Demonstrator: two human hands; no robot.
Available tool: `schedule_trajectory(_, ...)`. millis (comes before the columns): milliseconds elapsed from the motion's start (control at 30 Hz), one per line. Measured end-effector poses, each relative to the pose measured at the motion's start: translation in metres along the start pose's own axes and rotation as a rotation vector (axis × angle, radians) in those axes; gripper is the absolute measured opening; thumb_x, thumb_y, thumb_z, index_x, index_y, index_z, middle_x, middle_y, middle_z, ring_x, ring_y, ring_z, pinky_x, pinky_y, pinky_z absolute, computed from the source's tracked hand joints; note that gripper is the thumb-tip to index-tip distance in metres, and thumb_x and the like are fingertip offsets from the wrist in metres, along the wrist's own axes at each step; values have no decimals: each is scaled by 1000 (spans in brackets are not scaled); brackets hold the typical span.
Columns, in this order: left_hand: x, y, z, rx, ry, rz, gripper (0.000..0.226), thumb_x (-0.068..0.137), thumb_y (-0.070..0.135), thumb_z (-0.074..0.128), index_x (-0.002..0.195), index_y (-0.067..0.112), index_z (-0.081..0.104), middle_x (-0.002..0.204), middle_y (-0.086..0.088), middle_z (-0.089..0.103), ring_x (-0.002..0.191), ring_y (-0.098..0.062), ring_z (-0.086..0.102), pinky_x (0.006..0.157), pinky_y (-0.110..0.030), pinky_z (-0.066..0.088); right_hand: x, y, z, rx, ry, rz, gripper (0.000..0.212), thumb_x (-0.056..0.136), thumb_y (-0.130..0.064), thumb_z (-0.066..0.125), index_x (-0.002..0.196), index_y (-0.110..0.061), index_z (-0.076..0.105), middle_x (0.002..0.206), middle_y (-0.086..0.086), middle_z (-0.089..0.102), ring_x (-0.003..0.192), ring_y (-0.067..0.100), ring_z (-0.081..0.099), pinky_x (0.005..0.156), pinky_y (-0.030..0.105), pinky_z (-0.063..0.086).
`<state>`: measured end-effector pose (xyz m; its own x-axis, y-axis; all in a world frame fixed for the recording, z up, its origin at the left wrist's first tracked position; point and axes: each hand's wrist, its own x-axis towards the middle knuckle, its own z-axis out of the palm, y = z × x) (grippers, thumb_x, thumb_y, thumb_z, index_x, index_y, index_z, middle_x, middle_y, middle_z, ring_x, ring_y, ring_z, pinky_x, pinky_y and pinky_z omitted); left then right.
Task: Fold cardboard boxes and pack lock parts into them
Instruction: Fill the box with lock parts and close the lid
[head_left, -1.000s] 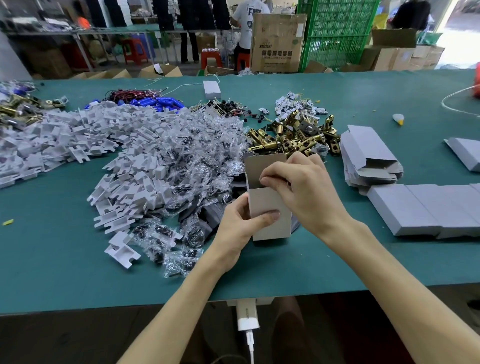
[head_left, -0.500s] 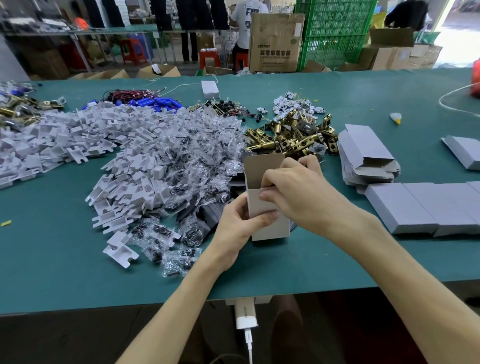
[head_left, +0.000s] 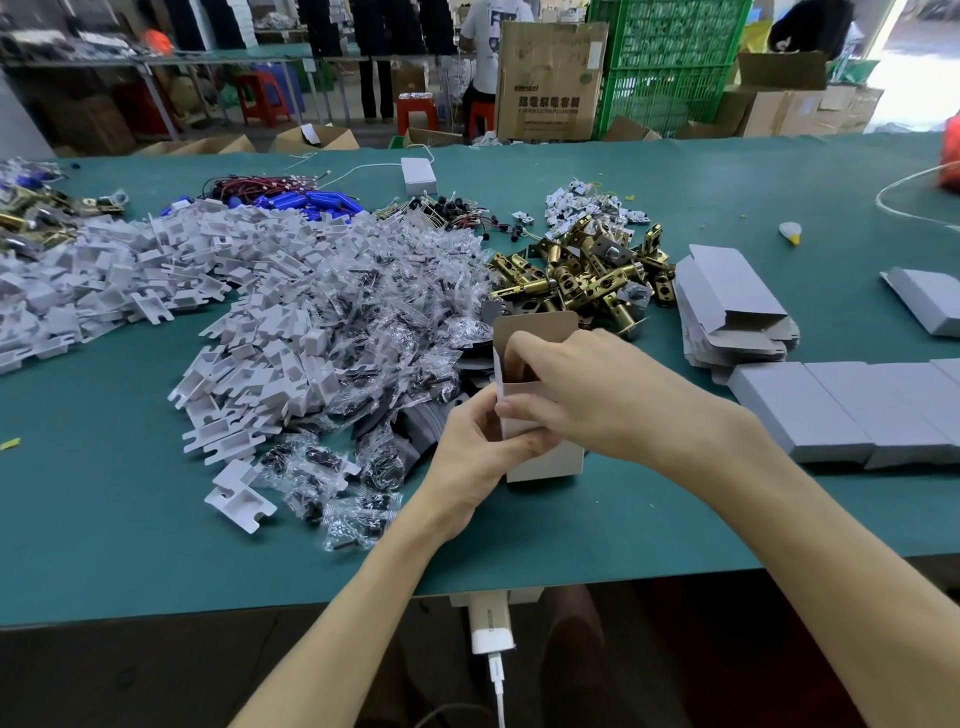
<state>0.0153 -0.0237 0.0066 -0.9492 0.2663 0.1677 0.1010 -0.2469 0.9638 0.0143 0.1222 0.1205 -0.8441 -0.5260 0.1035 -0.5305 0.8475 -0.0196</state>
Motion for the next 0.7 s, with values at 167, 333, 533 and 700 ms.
schedule_trajectory(167, 0, 1, 1, 8, 8, 7, 35, 85, -5, 80, 117, 8, 71, 107, -9, 76, 100, -18, 70, 86, -29, 58, -7, 1, -1, 163, -33, 60, 26, 98, -35, 59, 99, -16, 41, 91, 8, 58, 87, 36, 59, 70, 45, 48)
schedule_trajectory(333, 0, -1, 2, -5, 30, 34, 34, 84, -6, 80, 115, 7, 71, 103, -7, 76, 96, -16, 70, 83, -27, 57, -12, -1, -4, 262, -11, 76, 25, 96, -30, 62, 102, -14, 42, 93, 8, 59, 88, 36, 59, 76, 49, 50)
schedule_trajectory(533, -1, 0, 1, -7, -10, 50, 36, 89, -6, 75, 121, 8, 69, 108, -3, 78, 101, -13, 71, 84, -24, 56, -18, -10, -5, -9, -14, 49, 40, 92, -31, 64, 92, -17, 26, 71, 0, 39, 73, 32, 50, 53, 33, 19)
schedule_trajectory(700, -2, 2, 1, -22, -15, 44, 35, 89, -2, 77, 119, 13, 71, 108, -4, 77, 100, -14, 71, 83, -24, 56, -23, -10, -6, -65, 20, 30, 32, 97, -32, 58, 92, -17, 30, 72, -3, 40, 80, 27, 49, 67, 30, 12)
